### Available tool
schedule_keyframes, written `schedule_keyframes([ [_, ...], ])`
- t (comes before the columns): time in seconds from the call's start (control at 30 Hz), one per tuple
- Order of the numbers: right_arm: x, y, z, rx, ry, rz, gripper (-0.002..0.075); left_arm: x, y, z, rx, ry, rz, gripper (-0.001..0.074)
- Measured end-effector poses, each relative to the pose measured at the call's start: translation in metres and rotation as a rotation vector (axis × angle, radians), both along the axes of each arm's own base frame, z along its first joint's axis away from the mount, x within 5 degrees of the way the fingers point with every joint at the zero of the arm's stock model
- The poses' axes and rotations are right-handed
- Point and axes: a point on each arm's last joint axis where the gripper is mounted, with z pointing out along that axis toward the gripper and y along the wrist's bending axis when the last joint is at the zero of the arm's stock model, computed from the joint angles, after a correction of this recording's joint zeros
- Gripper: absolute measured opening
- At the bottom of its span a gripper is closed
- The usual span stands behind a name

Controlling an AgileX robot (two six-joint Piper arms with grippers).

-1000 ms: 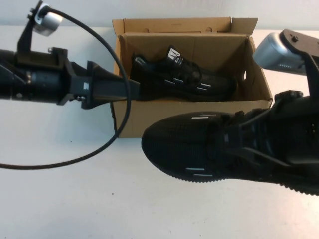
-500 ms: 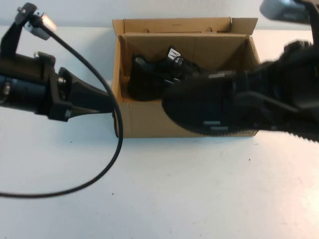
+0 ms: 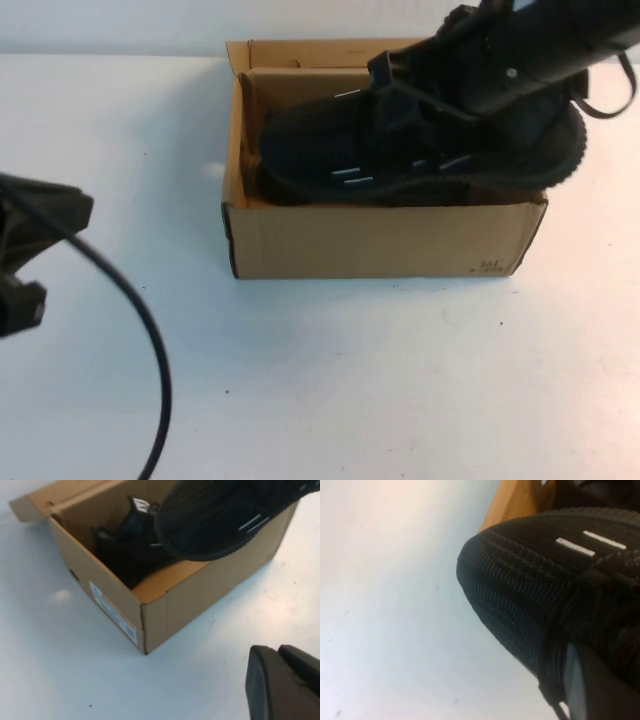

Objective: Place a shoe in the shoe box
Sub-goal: Place the shoe in the shoe box

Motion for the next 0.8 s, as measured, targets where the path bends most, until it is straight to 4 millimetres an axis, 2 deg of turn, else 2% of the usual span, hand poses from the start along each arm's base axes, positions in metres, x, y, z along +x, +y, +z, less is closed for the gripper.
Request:
schedule_keyframes([
  [0.17,0.043,0.005,-0.015,0.034,0.032,-0.001,-0.0003,-0.023,0.006,-0.011,-0.026,-0.059,0.054,-0.0001],
  [0.37,0.082,0.006,-0.034,0.151,0.088,-0.017,-0.0003,-0.027,0.007,-0.02,-0.029,-0.043,0.064,-0.0001],
  [0.5,0.098,0.009,-0.059,0.161,0.131,-0.003,-0.0003,-0.027,0.007,-0.022,-0.029,-0.038,0.064,-0.0001],
  [0.67,0.107,0.013,-0.087,0.131,0.187,0.03,-0.0003,-0.027,0.007,-0.022,-0.031,-0.038,0.066,-0.0001],
  [0.8,0.109,0.014,-0.096,0.124,0.207,0.035,-0.0003,-0.027,0.007,-0.022,-0.031,-0.038,0.066,-0.0001],
])
